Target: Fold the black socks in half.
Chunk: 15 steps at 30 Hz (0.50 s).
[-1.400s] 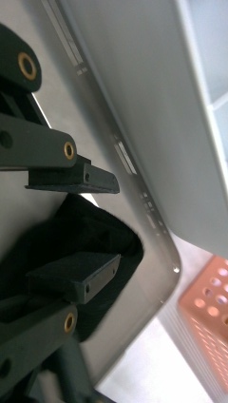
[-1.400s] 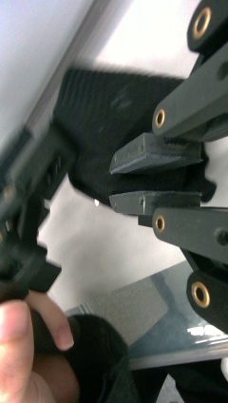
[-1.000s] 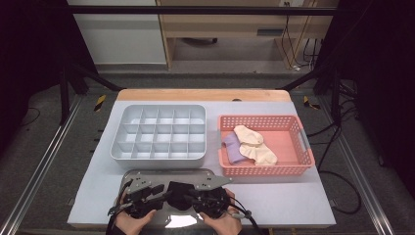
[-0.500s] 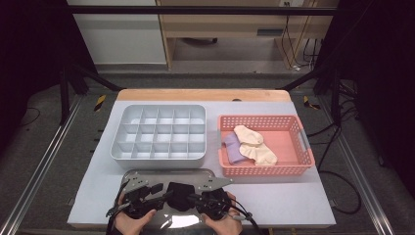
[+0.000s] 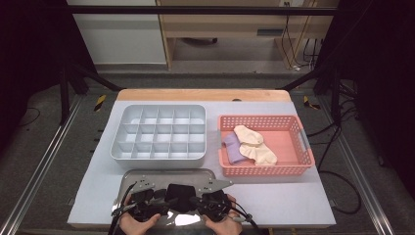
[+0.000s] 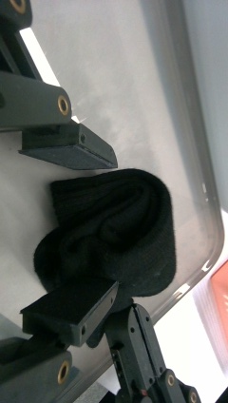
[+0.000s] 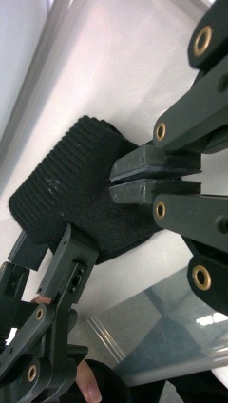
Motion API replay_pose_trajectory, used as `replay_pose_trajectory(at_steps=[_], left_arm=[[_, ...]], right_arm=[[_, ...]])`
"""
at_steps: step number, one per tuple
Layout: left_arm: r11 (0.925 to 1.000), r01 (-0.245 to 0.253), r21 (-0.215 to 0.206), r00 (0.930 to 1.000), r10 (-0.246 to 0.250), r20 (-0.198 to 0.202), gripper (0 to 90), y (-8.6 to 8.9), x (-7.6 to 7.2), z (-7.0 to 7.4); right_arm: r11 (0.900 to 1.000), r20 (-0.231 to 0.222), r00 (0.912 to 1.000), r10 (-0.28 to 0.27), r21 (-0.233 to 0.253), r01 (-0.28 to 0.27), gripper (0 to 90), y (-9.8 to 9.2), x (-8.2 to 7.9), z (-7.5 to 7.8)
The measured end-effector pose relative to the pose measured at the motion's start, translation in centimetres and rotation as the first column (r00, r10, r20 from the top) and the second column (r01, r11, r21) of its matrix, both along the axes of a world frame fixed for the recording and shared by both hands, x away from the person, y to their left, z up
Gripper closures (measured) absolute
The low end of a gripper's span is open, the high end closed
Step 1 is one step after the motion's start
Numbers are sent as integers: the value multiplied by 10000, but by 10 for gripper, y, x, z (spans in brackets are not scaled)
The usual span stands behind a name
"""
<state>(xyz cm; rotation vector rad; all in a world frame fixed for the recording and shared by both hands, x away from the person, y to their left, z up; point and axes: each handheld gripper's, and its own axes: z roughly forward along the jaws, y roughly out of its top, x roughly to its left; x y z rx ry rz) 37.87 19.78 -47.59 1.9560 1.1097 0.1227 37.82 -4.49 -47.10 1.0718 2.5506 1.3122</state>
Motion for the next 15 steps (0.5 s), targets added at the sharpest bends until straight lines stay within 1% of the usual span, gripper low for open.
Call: replay_pose_trajectory(at_steps=[1, 2, 3, 6, 8, 11, 12, 14, 15], left_arm=[[10000, 25, 12, 10000, -25, 6, 354, 0, 0, 0], [10000, 55, 17, 10000, -55, -2, 355, -1, 0, -1], [9999, 118, -22, 9999, -118, -57, 355, -2, 0, -2], [9997, 254, 0, 9997, -254, -16, 359, -3, -1, -2], [9992, 410, -10, 9991, -410, -80, 386, -3, -1, -3], [9979, 622, -165, 9975, -628, -334, 471, -3, -1, -3], [9977, 633, -237, 9969, -644, -447, 516, -3, -1, -3], [9974, 678, -249, 9966, -689, -460, 568, -3, -1, -2], [9975, 655, -273, 9967, -668, -471, 617, -3, -1, -1]], right_arm=[[10000, -33, 10000, -1, -6, 1, 875, -1, 0, 0], [10000, 33, 10000, 41, 25, -41, 875, -2, 0, -1], [10000, -24, 10000, 2, -21, -2, 875, -2, -1, -1], [10000, -41, 10000, -22, -27, 22, 873, -3, -2, -3], [10000, 19, 10000, -41, -53, 41, 871, -3, -1, -4], [9999, 64, 10000, -71, -115, 71, 870, -3, -1, -4], [10000, 66, 10000, -52, -70, 52, 870, -3, -1, -4], [9999, 57, 10000, -81, -85, 81, 870, -3, -1, -4], [9999, 85, 9999, -78, -73, 78, 869, -3, -1, -4]])
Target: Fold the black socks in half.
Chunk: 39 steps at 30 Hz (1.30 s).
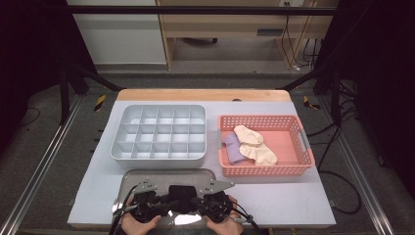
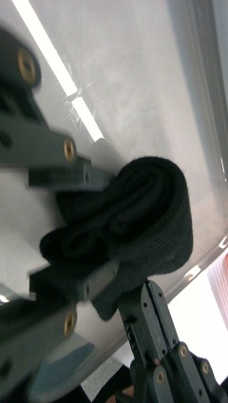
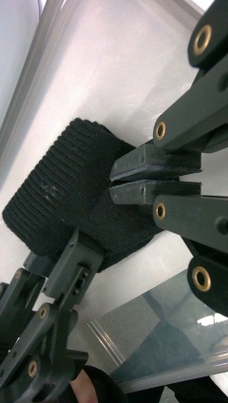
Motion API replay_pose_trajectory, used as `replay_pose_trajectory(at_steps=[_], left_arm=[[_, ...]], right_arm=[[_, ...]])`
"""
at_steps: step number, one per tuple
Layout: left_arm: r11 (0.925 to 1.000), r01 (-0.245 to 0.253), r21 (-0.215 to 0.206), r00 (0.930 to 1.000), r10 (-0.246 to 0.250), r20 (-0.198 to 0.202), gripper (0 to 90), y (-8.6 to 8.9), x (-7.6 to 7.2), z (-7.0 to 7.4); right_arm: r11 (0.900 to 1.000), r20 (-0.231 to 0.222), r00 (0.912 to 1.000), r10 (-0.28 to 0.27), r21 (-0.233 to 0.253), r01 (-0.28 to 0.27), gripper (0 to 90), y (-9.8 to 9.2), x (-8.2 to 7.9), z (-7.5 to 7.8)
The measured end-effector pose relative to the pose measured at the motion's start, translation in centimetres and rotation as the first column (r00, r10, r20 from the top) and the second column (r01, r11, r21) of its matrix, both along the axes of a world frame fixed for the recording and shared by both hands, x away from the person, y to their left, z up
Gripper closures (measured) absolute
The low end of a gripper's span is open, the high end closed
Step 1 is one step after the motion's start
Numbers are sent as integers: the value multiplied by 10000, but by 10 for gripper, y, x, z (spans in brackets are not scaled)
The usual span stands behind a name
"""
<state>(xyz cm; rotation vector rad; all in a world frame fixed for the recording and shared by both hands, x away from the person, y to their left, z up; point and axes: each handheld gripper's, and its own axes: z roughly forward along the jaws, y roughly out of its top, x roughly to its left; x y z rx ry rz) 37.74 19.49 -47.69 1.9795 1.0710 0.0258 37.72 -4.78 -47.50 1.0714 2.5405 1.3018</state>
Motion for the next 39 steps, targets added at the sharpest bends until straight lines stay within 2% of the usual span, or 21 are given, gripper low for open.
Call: replay_pose_trajectory(at_steps=[3, 7, 10, 15, 18, 23, 28, 31, 35, 39], left_arm=[[10000, -38, 72, 9999, 37, 152, 690, -2, -2, 3], [10000, -24, -91, 9993, 27, 374, 704, -2, -5, 8], [9997, -40, -224, 9976, 56, 691, 706, -2, -7, 17], [9998, -29, -201, 9919, 54, 1269, 705, 3, -9, 34], [10000, -92, -21, 9886, 94, 1502, 705, 6, -9, 42], [10000, -94, 31, 9875, 88, 1573, 705, 12, -7, 49], [9998, -102, 186, 9854, 69, 1699, 704, 17, -5, 58], [9998, -136, 142, 9845, 109, 1753, 703, 21, -3, 62], [9996, -235, 141, 9836, 206, 1791, 703, 29, 0, 69], [9991, -414, 95, 9800, 387, 1952, 703, 39, 3, 77]], right_arm=[[10000, 35, 10000, -1, 80, 1, 859, 0, 0, 1], [9994, 237, 9997, -87, 344, 79, 832, -5, -1, 6], [9977, 606, 9980, -185, 664, 145, 804, -11, -2, 13], [9922, 1150, 9903, -783, 1061, 662, 724, -31, 0, 27], [9899, 1401, 9821, -1258, 835, 1149, 664, -45, 0, 30], [9832, 1581, 9705, -1823, 343, 1791, 595, -69, 1, 29], [9697, 1609, 9570, -2415, 24, 2443, 549, -91, 0, 29], [9619, 1627, 9496, -2679, -105, 2732, 533, -103, -1, 29], [9456, 1831, 9324, -3116, -370, 3232, 521, -120, -4, 28], [9269, 1848, 9152, -3580, -476, 3722, 516, -138, -6, 26]])
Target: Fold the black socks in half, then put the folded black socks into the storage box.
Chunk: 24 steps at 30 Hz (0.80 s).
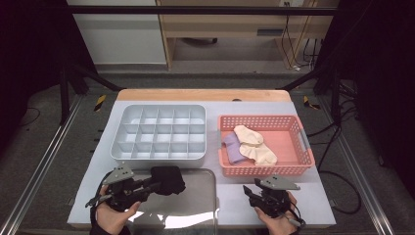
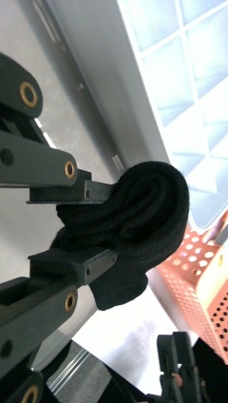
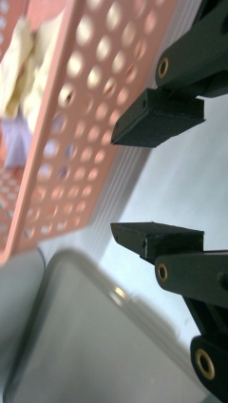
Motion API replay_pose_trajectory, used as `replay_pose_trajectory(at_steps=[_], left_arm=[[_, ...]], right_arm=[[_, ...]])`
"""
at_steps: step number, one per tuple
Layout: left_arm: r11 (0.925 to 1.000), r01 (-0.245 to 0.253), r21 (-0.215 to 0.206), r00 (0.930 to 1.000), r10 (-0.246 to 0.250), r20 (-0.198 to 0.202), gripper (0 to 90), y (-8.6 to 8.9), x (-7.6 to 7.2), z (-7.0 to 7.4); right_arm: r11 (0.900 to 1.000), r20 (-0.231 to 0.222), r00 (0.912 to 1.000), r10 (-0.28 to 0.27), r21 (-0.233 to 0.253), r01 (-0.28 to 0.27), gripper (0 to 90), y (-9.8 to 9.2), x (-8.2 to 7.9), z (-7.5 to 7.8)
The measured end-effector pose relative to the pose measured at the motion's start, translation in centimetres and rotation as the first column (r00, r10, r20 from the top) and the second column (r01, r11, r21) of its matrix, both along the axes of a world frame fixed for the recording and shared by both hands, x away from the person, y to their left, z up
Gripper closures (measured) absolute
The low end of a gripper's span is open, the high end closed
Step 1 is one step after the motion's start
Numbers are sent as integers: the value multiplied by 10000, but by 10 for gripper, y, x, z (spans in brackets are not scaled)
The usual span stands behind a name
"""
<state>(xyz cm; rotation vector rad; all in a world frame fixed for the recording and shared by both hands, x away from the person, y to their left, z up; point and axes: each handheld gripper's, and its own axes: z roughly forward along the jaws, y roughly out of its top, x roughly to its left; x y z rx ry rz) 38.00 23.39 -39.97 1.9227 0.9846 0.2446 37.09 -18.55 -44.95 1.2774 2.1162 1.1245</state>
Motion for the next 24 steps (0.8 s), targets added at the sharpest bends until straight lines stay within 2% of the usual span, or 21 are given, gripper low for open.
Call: replay_pose_trajectory(at_steps=[3, 6, 11, 24], left_arm=[[9999, -86, 65, 9999, 85, 58, 702, 6, 3, 5], [9991, -256, 325, 9996, 252, 117, 702, 13, 9, 10], [9974, -395, 599, 9991, 384, 195, 702, 18, 16, 19], [9948, -884, 500, 9952, 861, 471, 701, 40, 42, 53]], right_arm=[[9996, -27, 9996, -275, 87, 275, 510, -11, -2, -1], [9987, -66, 9988, -487, 138, 488, 506, -18, -4, -2], [9981, -38, 9981, -608, 97, 608, 502, -24, -5, -3], [9982, -96, 9983, -571, 161, 572, 500, -23, -5, -4]])
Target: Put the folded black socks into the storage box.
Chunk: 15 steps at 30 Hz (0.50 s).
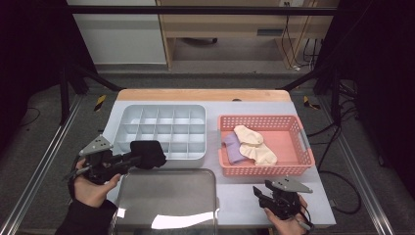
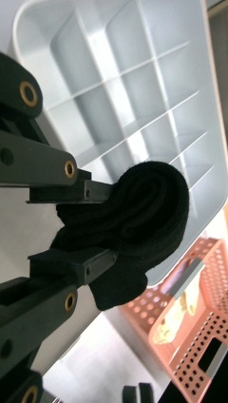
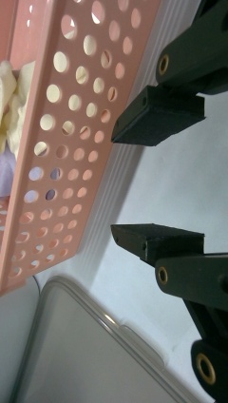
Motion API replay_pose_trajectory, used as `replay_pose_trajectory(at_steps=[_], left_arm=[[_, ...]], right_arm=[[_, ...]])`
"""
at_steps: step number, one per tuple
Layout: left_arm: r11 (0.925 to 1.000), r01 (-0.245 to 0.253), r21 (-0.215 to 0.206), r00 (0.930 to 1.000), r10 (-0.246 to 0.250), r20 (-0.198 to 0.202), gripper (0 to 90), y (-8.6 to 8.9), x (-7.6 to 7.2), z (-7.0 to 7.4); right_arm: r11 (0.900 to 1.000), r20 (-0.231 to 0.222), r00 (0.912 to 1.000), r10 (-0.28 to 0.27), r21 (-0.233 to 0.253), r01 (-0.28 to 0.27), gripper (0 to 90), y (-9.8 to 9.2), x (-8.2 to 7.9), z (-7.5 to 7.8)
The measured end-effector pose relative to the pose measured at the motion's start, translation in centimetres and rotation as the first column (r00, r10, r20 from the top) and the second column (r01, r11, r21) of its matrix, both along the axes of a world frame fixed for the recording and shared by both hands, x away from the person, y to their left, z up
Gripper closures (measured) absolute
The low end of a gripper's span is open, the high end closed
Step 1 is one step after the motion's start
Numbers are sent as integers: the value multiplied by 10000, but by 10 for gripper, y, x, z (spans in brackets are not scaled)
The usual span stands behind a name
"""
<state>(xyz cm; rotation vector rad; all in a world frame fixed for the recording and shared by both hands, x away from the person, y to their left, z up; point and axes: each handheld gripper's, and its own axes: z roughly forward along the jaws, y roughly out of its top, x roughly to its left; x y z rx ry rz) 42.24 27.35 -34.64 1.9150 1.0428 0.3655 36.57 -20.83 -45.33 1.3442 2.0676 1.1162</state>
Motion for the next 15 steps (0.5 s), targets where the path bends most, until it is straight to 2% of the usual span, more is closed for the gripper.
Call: replay_pose_trajectory(at_steps=[7, 11, 15], left_arm=[[9994, -305, 167, 9995, 305, 0, 702, 11, 17, 10], [9986, -508, 113, 9987, 509, -67, 702, 20, 27, 14], [9970, -656, 405, 9976, 665, -199, 702, 28, 38, 15]], right_arm=[[9999, -34, 9999, 118, 0, -118, 501, 1, 0, -2], [9998, 33, 9998, 196, -79, -196, 500, 2, 1, -3], [9998, -2, 9998, 195, -59, -195, 501, 2, 1, -3]])
